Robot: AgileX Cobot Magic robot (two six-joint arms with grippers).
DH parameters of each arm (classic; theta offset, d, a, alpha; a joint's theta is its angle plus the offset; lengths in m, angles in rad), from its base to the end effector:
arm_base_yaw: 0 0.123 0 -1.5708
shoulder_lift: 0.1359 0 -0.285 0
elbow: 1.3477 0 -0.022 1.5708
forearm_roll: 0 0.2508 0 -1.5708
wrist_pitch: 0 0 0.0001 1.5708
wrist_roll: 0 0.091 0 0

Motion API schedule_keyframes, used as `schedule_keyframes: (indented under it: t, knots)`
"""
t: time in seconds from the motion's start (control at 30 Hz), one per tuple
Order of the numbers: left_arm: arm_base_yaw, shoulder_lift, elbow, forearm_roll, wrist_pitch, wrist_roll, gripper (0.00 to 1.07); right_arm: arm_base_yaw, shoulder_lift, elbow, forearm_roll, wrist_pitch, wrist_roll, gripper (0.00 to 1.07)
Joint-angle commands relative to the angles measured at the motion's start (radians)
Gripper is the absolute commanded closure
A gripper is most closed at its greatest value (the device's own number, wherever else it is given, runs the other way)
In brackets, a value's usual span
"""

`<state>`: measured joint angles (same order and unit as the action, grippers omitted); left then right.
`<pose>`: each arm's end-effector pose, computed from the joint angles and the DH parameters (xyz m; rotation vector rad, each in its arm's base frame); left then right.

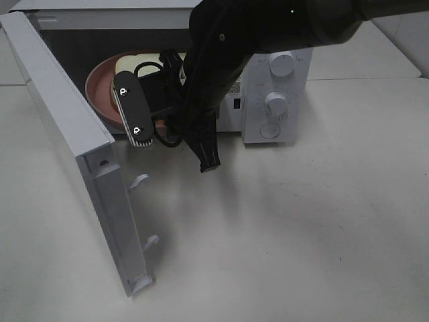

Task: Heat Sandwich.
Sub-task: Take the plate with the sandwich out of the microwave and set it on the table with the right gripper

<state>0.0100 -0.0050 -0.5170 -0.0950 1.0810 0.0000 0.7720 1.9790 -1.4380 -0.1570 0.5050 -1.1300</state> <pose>-0.0086 -0.0077 0.2806 -0.0034 2.0406 -0.1073 0.3165 0.2985 0.2026 -2.1530 1.3589 -0.2926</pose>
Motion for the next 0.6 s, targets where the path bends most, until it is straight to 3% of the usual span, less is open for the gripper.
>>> schedule_keyframes:
  t: [0.03,0.6]
  knots:
    - [0.001,-0.007,0.003,-0.005,-0.014,0.000,0.31,0.011,-0.039,0.023,-0.019,-0.034,-0.005,1.07]
    - [0.001,-0.007,0.003,-0.005,-0.014,0.000,0.31,0.038,-0.161,0.195,-0.045,-0.036,0.017,1.07]
